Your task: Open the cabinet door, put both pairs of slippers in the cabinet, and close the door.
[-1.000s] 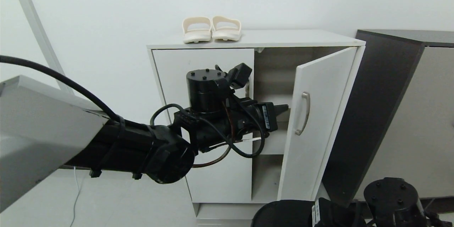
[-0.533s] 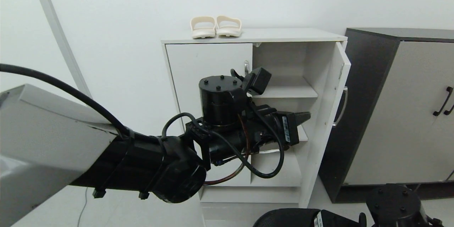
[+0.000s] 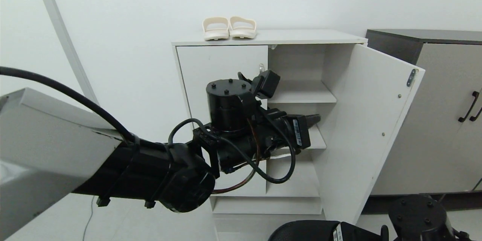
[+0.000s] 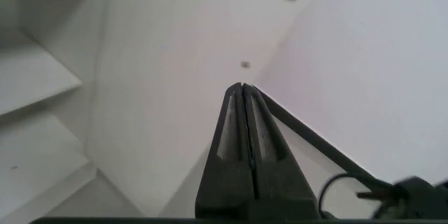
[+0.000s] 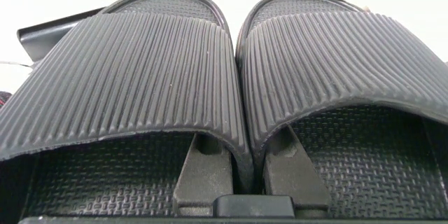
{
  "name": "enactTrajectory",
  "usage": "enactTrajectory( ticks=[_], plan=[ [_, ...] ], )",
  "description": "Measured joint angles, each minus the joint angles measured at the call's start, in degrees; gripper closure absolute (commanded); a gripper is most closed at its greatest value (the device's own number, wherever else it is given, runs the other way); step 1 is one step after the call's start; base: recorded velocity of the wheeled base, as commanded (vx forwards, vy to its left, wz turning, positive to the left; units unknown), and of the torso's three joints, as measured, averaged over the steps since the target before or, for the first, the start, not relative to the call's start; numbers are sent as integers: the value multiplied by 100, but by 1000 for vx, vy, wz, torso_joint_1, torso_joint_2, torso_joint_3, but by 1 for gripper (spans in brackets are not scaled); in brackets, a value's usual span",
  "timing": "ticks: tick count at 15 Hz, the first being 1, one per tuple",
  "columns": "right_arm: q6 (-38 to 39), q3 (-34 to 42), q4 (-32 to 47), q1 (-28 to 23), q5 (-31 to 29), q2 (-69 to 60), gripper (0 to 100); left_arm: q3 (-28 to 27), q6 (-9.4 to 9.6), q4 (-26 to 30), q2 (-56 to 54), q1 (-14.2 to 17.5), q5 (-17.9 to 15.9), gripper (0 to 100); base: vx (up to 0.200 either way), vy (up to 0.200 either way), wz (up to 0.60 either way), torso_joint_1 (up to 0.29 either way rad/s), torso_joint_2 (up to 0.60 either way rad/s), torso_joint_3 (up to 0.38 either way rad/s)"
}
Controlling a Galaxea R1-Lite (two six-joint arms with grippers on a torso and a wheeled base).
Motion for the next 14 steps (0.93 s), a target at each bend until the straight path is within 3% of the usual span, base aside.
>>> enactTrajectory(
  ticks=[5,7,10,12,14],
  plan=[
    [50,-247,-57,-289,-152,135,100,695,24,-195,-690,418,83,100,0,0,0,0,0,0],
    [211,-460,-135,-579,-602,277,100,1033,27,-28,-1225,711,83,100,0,0,0,0,0,0],
    [1081,-791,-510,-758,-1513,579,100,1582,35,569,-2291,1209,88,100,0,0,0,0,0,0],
    [1541,-1209,-797,-750,-2473,948,100,1992,184,1214,-3232,1508,190,100,0,0,0,0,0,0],
    [1964,-1849,-972,-713,-3469,1387,100,2406,597,2076,-4298,1703,589,100,0,0,0,0,0,0]
  ],
)
